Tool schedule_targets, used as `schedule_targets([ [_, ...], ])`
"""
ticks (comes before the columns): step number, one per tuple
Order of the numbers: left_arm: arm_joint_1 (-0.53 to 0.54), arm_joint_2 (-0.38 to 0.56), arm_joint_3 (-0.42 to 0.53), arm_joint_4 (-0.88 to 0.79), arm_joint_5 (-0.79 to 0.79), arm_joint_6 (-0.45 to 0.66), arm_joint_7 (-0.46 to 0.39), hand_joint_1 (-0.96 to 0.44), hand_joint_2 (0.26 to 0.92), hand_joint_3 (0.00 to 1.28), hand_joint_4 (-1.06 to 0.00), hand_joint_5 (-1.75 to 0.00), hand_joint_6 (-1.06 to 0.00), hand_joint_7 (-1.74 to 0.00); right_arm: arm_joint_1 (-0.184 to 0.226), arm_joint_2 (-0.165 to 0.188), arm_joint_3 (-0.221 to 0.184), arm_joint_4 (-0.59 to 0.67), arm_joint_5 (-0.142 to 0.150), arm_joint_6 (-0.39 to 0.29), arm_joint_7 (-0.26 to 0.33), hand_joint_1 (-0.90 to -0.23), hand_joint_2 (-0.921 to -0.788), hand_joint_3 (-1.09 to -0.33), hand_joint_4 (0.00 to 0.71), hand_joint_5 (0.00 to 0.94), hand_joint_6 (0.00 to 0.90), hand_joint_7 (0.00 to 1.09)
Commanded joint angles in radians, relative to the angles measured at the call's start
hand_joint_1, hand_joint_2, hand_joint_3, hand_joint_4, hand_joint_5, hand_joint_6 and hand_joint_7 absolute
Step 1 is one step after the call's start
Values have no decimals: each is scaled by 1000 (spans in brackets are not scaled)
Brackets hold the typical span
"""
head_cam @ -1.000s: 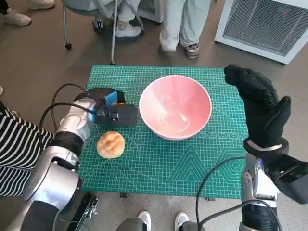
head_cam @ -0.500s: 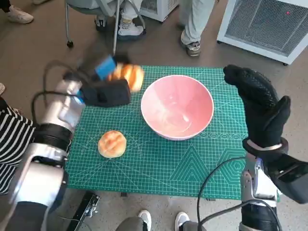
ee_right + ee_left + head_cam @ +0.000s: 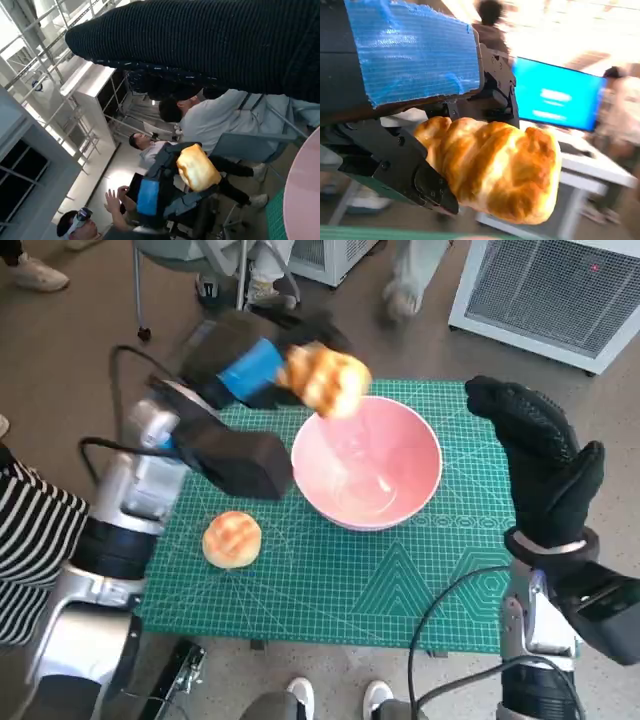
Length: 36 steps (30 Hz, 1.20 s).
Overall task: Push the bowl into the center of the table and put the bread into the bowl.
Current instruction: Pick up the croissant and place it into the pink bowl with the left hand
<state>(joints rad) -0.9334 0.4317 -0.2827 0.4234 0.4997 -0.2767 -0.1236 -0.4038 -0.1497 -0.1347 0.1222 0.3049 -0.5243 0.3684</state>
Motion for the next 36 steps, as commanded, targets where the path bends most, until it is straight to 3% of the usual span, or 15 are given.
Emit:
schedule_targets([
  [1,-10,-53,-28,79,-10,-24,-22,1,916,16,-803,-1037,-643,-1147,29,-2,0,7,-26,-1,-9,-695,-921,-725,178,2,130,375],
  [14,-105,-177,-132,352,74,-47,-11,0,920,30,-786,-1098,-614,-1135,41,-8,-9,0,-38,-3,-14,-692,-921,-741,178,1,128,381],
  [18,-135,-213,-156,439,82,3,-55,0,921,123,-687,-1173,-498,-1278,45,-8,-11,-8,-35,0,-16,-694,-921,-743,178,1,127,382],
  [21,-162,-238,-172,502,85,65,-129,-28,875,77,-540,-529,-424,-682,51,-6,-11,-16,-37,1,-20,-697,-921,-744,178,1,127,383],
  [22,-168,-243,-176,516,85,77,-144,-46,858,53,-437,-339,-376,-485,52,-6,-11,-17,-37,1,-21,-697,-921,-744,178,1,126,384],
  [24,-180,-250,-183,541,87,93,-168,-67,835,29,-314,-173,-330,-275,54,-4,-10,-21,-37,3,-23,-697,-921,-744,178,1,126,384],
  [28,-193,-250,-200,579,103,81,-163,-143,797,7,-162,-37,-266,-82,58,-2,-10,-29,-35,6,-27,-697,-921,-743,179,1,125,386],
  [36,-185,-228,-214,619,120,7,-103,-380,789,5,-34,-3,-198,-8,62,3,-7,-32,-37,3,-33,-696,-921,-741,179,1,127,391],
])
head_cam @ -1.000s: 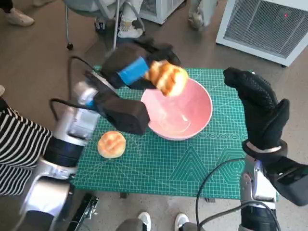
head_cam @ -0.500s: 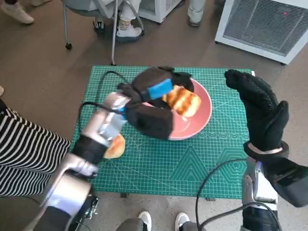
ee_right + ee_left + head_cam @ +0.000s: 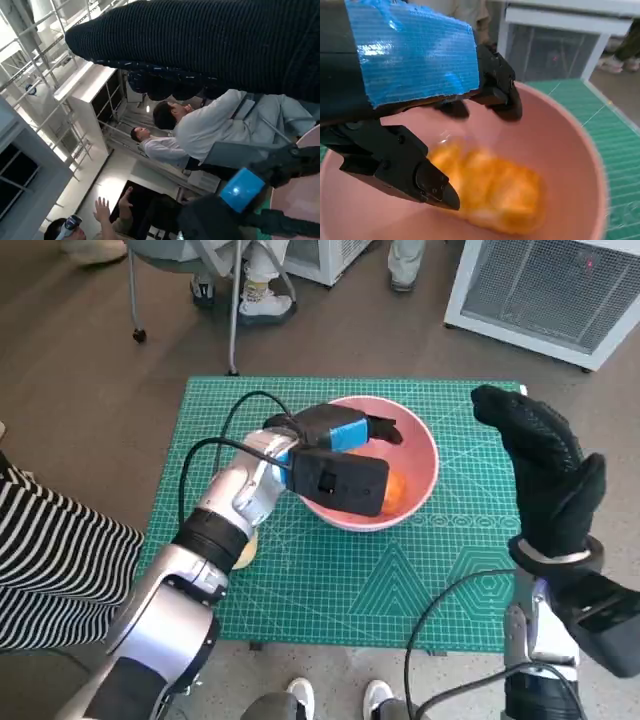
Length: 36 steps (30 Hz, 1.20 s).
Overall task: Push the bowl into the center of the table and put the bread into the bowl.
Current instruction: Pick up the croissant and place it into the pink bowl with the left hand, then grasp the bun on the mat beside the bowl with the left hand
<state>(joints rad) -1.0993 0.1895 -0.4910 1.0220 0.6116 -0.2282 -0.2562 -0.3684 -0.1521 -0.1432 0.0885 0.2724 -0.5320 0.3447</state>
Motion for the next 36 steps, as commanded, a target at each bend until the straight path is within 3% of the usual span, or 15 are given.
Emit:
schedule_targets([
  [1,-16,20,-3,19,6,-53,33,-414,792,6,-21,-1,-187,-5,27,6,1,3,-4,10,-9,-696,-921,-740,179,1,127,392],
  [10,46,134,45,-125,-30,-126,1,-527,812,12,0,1,-151,0,32,14,7,-2,-7,10,-15,-693,-921,-740,180,2,128,398],
  [20,269,378,205,-545,-143,-167,-105,-471,817,9,0,0,-158,-5,42,23,16,-28,-5,19,-21,-695,-921,-741,181,1,118,401],
  [26,434,509,328,-809,-205,-98,-183,-436,817,6,-13,-6,-170,-11,36,27,21,-26,-6,23,-22,-697,-921,-739,182,2,116,403],
  [31,539,578,388,-960,-193,-2,-237,-283,728,3,-64,-23,-230,-38,26,26,24,-17,-7,23,-20,-700,-921,-737,183,2,112,403],
  [36,630,614,418,-1087,-158,105,-284,-175,689,1,-91,-18,-257,-38,15,24,25,4,-1,20,-13,-701,-921,-737,183,2,111,403],
])
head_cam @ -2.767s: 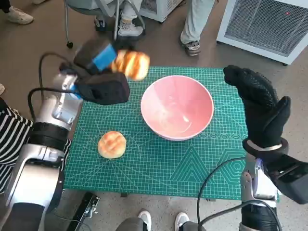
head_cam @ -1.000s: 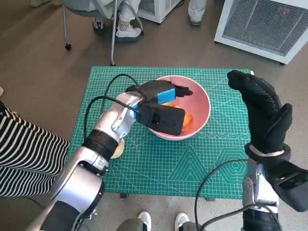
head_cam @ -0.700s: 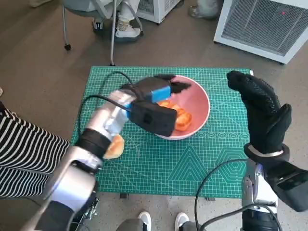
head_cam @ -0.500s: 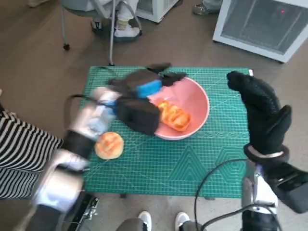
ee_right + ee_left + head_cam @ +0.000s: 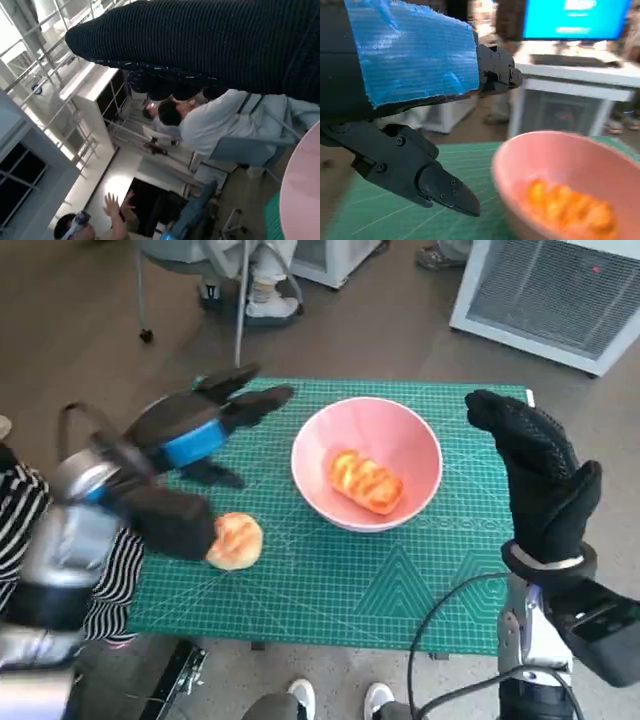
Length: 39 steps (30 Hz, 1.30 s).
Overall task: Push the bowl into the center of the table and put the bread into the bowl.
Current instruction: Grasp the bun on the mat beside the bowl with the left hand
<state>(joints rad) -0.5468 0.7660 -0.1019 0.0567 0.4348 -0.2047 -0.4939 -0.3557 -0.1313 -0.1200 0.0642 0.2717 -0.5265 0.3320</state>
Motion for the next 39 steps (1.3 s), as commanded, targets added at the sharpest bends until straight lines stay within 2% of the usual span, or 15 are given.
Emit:
schedule_targets([
  [1,84,39,31,-134,20,94,-50,-160,685,1,-94,-17,-261,-36,2,3,1,30,1,14,1,-702,-921,-737,183,2,111,403],
  [3,120,53,40,-172,19,121,-72,-124,671,1,-112,-19,-277,-37,0,2,4,36,2,13,5,-701,-921,-736,187,4,113,404],
  [9,203,73,63,-241,-27,198,-145,-15,679,11,-114,-6,-268,-15,-7,-1,10,45,9,13,18,-700,-921,-736,191,5,109,403],
  [20,286,67,53,-313,-10,282,-185,27,691,10,-122,-2,-258,-2,-11,-10,7,53,20,22,36,-700,-921,-742,193,5,106,403],
  [29,294,57,14,-288,6,284,-191,14,699,9,-114,0,-249,0,-4,-15,2,45,29,30,45,-700,-921,-744,193,3,105,404],
  [39,247,8,-99,-131,64,265,-165,9,706,8,-100,-1,-238,-1,-1,-20,-1,43,39,37,47,-700,-921,-745,186,1,103,405],
])
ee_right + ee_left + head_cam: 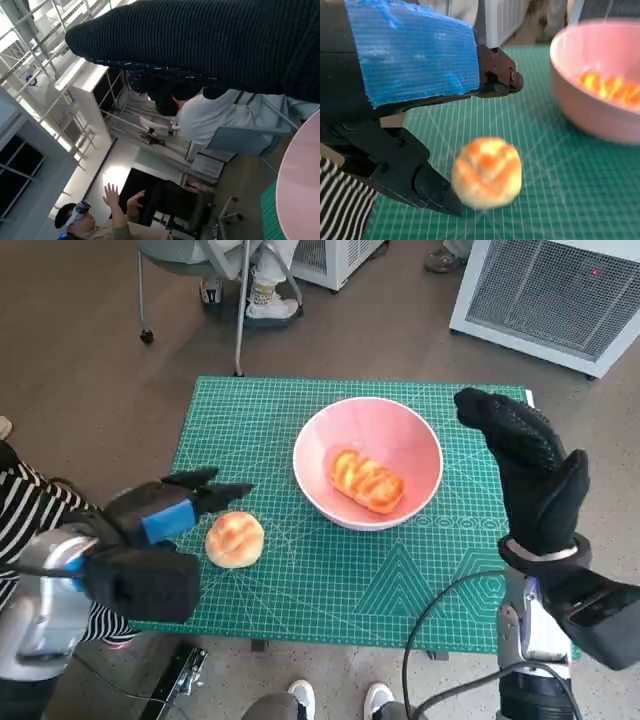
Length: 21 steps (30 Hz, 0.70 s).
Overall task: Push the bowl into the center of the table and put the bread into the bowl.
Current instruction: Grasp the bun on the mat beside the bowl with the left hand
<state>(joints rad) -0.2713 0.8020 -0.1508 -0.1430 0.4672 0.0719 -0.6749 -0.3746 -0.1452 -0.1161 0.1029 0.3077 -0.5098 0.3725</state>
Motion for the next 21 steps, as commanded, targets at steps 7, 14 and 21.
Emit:
schedule_targets([
  [7,-77,-76,-117,199,85,-33,57,15,712,9,-113,-7,-251,-7,22,-5,-6,1,2,22,1,-700,-921,-745,185,1,101,408],
  [14,-130,-128,-181,378,147,-90,157,31,719,11,-212,-22,-314,-21,28,0,-6,-8,-8,21,-11,-698,-921,-745,185,1,101,409],
  [21,-165,-154,-242,536,230,-165,295,55,745,22,-387,-39,-439,-47,29,1,-9,1,-13,11,-14,-698,-921,-746,185,1,100,410],
])
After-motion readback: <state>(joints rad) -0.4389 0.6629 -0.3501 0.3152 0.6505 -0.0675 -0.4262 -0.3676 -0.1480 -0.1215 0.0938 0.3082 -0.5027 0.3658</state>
